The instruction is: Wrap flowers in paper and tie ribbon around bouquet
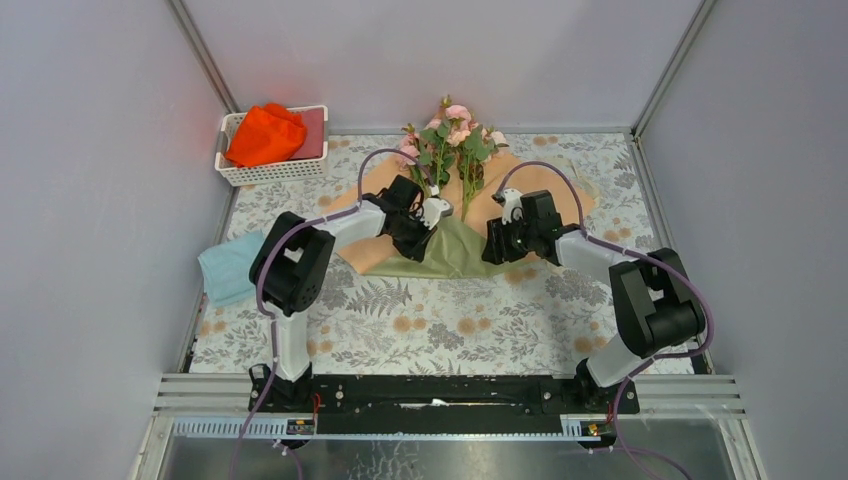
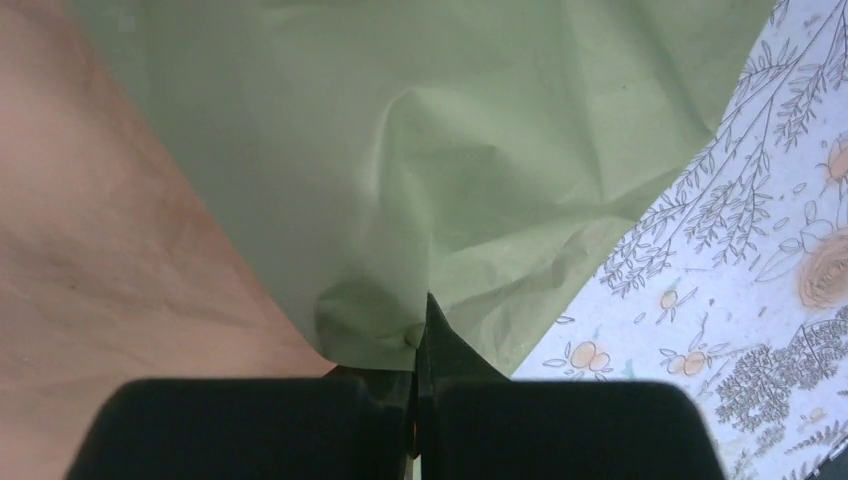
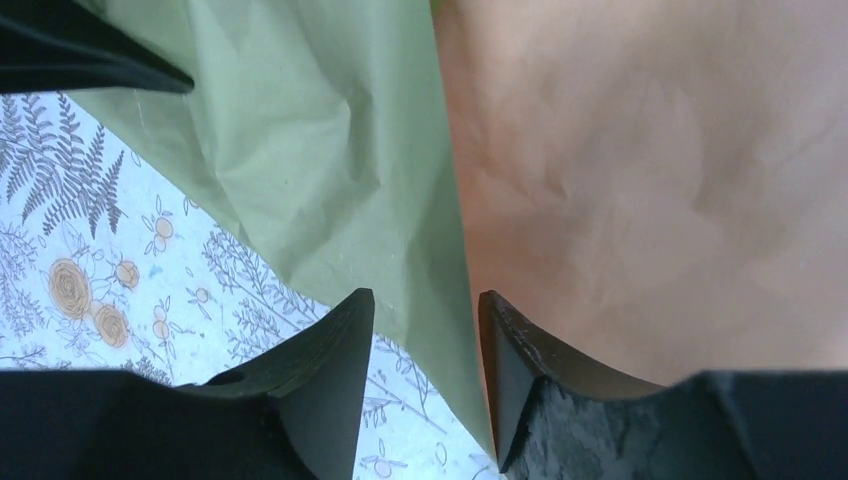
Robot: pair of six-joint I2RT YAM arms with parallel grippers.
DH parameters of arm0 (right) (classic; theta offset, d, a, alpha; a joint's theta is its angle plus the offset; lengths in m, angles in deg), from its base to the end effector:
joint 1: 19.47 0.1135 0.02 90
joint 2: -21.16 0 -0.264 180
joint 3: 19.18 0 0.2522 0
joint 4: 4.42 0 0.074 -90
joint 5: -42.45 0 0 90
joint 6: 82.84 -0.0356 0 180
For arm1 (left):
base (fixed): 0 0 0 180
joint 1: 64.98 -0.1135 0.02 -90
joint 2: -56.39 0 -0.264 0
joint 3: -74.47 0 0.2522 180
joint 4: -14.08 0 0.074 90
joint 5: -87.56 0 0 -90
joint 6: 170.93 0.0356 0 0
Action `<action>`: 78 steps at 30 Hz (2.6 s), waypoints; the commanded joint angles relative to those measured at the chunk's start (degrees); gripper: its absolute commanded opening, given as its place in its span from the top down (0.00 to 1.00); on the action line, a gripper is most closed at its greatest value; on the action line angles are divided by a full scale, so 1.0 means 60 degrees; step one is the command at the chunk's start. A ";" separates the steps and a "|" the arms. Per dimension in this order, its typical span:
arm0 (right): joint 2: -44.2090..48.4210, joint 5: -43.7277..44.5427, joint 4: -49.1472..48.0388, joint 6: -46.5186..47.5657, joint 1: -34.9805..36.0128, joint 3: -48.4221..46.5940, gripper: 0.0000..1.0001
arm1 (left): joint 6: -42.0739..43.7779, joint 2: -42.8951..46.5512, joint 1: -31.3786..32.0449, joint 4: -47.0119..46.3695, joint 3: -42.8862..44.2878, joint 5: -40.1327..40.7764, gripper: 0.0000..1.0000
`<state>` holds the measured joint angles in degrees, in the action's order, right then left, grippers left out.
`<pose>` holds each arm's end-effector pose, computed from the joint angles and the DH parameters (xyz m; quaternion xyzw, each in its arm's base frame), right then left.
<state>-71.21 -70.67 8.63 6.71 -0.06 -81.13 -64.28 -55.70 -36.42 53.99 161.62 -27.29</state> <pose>0.3027 0.1215 0.1761 -0.2263 0.8747 0.2481 0.3494 0.3381 -0.2011 0.1555 0.4096 0.8619 -0.2309 0.1897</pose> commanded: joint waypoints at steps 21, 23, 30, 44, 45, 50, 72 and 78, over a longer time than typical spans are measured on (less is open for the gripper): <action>-0.0014 0.0762 0.0596 -0.0728 -0.0966 0.0177 1.00 | 0.0622 -0.0011 -0.0013 0.1027 0.1585 0.3559 0.30; -0.0116 0.0669 0.0722 -0.0719 -0.0959 0.0017 0.99 | 0.0520 0.0304 -0.0013 0.1623 0.2137 0.4315 0.26; -0.0477 0.0487 0.0997 -0.0719 -0.0964 -0.0346 0.96 | 0.0677 0.1864 0.0989 0.2169 0.1584 0.2149 0.40; -0.0163 0.2046 0.2314 -0.0816 -0.0949 -0.1209 0.79 | 0.0504 -0.0297 0.1147 0.1204 0.0210 0.2321 0.69; -0.0018 0.2665 0.2769 -0.0969 -0.0920 -0.1447 0.77 | 0.0467 -0.0298 0.1144 0.1163 0.0089 0.2268 0.69; 0.0409 0.5803 0.4501 -0.1569 0.0228 -0.2905 0.77 | 0.0371 -0.0133 0.1122 0.1004 -0.0256 0.1989 0.69; -0.0730 -0.0311 0.1484 -0.4707 -0.1520 0.0779 1.00 | 0.1315 0.1004 -0.0113 0.1549 -0.2664 0.2681 0.70; -0.0749 -0.0247 0.1700 -0.4555 -0.1592 0.0797 1.00 | 0.1851 0.1831 -0.1135 0.2051 -0.3876 0.3279 0.69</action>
<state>-75.85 -75.76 14.80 -22.14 -9.28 -77.61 -56.68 -43.05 -39.06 54.82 145.53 -13.56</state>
